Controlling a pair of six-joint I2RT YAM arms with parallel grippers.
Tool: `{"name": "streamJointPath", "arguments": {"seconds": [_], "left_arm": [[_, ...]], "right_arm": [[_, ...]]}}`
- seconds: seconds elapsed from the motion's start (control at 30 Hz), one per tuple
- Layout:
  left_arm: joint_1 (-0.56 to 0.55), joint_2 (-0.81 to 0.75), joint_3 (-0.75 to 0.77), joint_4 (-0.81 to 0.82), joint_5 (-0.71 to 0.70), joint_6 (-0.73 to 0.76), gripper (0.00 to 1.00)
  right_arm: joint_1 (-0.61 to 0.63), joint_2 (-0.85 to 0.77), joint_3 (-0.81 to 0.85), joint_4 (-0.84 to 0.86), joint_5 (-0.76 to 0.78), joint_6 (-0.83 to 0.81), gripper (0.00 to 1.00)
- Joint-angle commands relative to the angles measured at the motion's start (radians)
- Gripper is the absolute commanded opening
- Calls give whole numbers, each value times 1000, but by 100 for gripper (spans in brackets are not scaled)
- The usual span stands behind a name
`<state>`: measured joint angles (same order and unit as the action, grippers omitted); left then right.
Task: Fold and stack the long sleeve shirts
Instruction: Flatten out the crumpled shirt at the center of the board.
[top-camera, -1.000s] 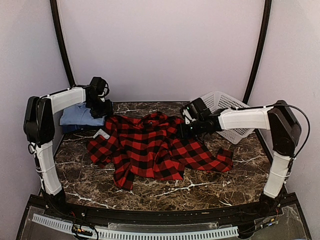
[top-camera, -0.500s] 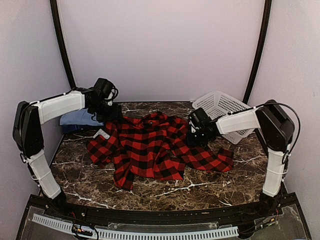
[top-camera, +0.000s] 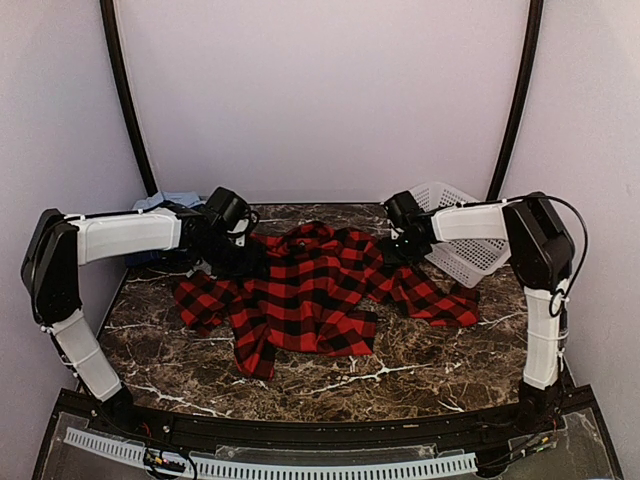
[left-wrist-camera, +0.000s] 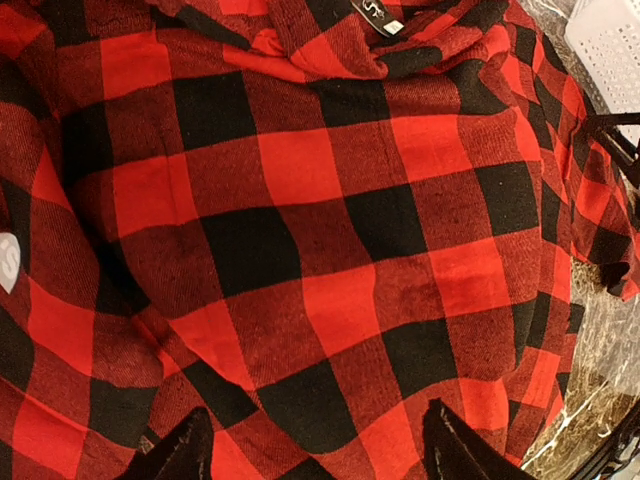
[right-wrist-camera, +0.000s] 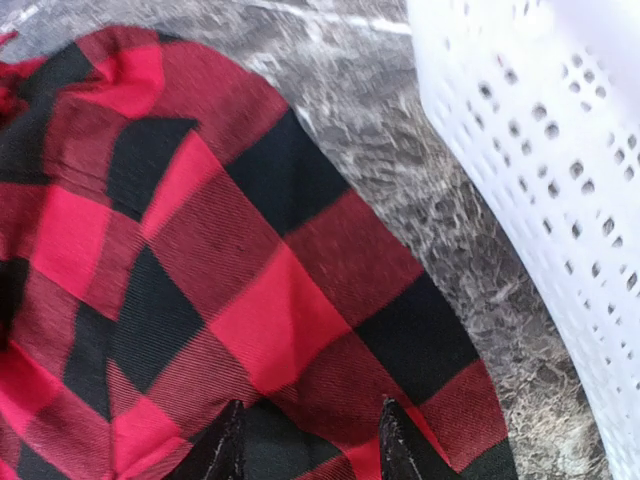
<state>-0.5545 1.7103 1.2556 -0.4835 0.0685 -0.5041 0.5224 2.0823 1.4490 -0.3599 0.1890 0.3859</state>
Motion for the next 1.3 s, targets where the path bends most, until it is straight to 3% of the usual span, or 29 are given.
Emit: {"name": "streamJointPath", "arguments": {"seconds": [0.0,0.4,0.7,0.93,1.27], "left_arm": [[-12,-72,-66,46,48,-47,70],[-85,-36,-129,53,44,-93,64],[-86,-206,-298,19,-21,-187,62],[-117,-330,-436,74,81,-224,58],[-168,-357,-547,19,31,-359,53]], "right_arm": [[48,-77,42,-51,19,-28,45],[258,-201,-156,27,-135,80,52],[369,-359,-344,100,-156,177,60],[463,-367,-362,124,-150,223,61],[516,-322,-363,155,-184,284,59]]}}
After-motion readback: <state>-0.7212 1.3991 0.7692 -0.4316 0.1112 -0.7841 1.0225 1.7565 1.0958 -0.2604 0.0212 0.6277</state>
